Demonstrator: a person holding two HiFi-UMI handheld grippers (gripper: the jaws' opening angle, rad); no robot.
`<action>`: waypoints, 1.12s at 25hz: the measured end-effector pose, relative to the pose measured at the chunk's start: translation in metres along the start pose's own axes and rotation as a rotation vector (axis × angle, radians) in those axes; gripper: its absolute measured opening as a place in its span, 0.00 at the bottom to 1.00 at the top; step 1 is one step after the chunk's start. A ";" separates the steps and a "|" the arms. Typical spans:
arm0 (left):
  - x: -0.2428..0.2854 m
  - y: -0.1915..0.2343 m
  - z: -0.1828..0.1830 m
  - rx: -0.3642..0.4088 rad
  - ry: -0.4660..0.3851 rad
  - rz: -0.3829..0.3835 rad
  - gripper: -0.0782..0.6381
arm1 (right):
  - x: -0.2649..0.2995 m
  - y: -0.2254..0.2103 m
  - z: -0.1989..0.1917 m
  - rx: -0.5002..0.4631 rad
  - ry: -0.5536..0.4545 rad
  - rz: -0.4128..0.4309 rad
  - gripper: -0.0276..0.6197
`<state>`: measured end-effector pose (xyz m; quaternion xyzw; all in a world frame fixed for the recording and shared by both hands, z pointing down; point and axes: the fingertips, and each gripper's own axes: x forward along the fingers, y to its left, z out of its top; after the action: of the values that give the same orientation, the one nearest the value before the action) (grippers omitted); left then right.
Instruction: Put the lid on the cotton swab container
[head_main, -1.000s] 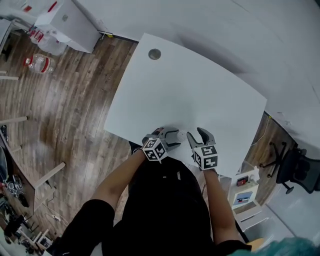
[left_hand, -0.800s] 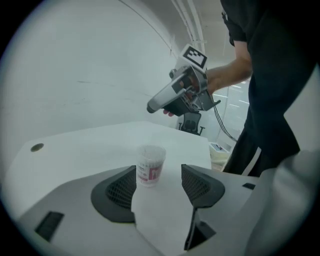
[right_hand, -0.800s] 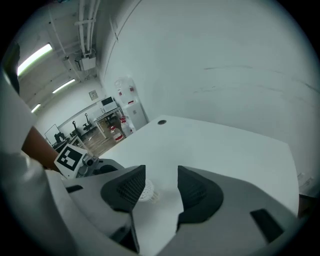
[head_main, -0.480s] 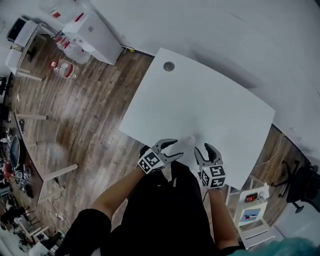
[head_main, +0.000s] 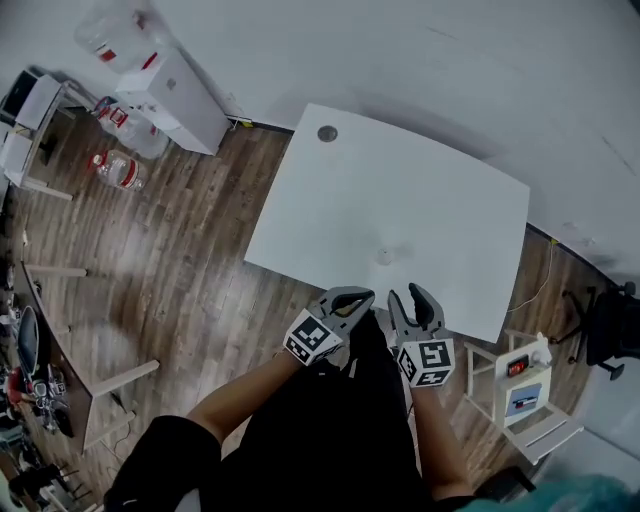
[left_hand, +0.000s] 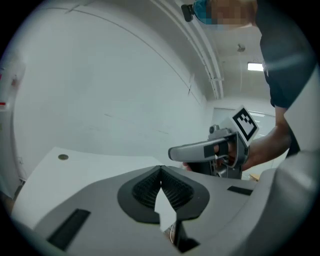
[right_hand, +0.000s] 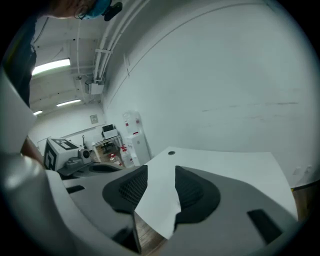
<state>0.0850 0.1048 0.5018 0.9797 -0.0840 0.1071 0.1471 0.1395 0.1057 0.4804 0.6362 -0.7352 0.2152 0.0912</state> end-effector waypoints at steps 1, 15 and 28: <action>-0.011 -0.005 0.004 0.005 -0.010 0.001 0.13 | -0.010 0.009 -0.005 0.014 -0.018 -0.039 0.32; -0.138 -0.092 0.045 0.092 -0.075 0.180 0.13 | -0.129 0.136 0.012 -0.046 -0.187 -0.284 0.13; -0.126 -0.145 0.085 0.122 -0.154 0.177 0.13 | -0.184 0.137 0.029 -0.113 -0.267 -0.357 0.10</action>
<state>0.0076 0.2326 0.3540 0.9809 -0.1744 0.0490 0.0704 0.0420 0.2714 0.3516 0.7728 -0.6277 0.0680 0.0654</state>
